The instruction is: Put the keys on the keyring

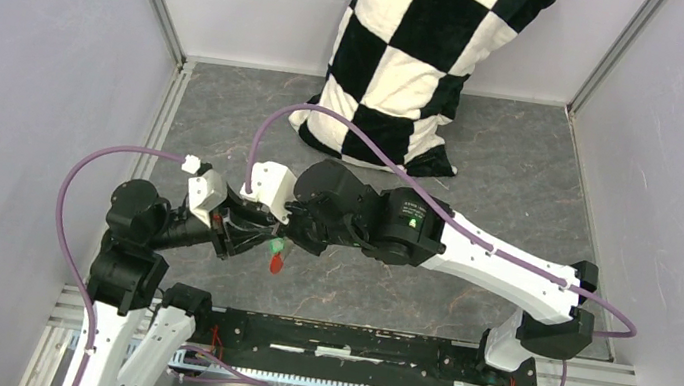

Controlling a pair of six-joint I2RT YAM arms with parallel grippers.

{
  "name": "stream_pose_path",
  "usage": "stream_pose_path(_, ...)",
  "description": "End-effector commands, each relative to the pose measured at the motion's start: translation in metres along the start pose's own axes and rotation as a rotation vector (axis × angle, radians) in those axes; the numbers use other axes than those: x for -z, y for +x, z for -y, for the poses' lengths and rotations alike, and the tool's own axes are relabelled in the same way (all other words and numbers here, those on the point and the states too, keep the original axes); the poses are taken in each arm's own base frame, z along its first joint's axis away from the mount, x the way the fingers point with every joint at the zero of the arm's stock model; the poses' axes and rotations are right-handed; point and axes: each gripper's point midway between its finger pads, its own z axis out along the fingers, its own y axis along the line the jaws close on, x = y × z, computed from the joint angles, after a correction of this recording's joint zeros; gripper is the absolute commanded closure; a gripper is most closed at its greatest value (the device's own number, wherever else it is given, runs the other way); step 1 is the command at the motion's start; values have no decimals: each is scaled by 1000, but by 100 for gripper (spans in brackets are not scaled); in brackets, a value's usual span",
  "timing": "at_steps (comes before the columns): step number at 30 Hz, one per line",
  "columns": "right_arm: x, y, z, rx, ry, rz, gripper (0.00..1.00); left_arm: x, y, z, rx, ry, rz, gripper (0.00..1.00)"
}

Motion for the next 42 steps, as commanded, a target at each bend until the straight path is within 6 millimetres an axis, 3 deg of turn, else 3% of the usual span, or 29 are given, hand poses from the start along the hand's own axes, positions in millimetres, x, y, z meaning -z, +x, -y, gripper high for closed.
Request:
stream_pose_path(1, 15, -33, 2, -8, 23, 109, 100, 2, -7, -10, -93, -54, -7, 66)
stream_pose_path(13, 25, -44, -1, -3, 5, 177, 100, 3, 2, -10, -160, -13, -73, 86)
stream_pose_path(21, 32, -46, -4, -11, -9, 208, 100, 5, 5, 0, -219, 41, -72, 80)
stream_pose_path(24, 35, -46, -5, -10, -18, 217, 100, 6, 3, -1, -236, 29, -69, 67)
stream_pose_path(29, 36, -42, -5, -8, -19, 217, 100, 8, -7, -8, -265, -27, -62, 61)
stream_pose_path(35, 36, -36, -4, -7, -11, 221, 100, 14, -23, 17, -376, 62, -39, 53)
stream_pose_path(38, 36, -38, -9, -10, -39, 281, 100, 16, -30, 33, -396, 139, -24, 54)
stream_pose_path(42, 46, -52, -18, -28, -101, 417, 100, 16, -31, 48, -402, 235, -10, 69)
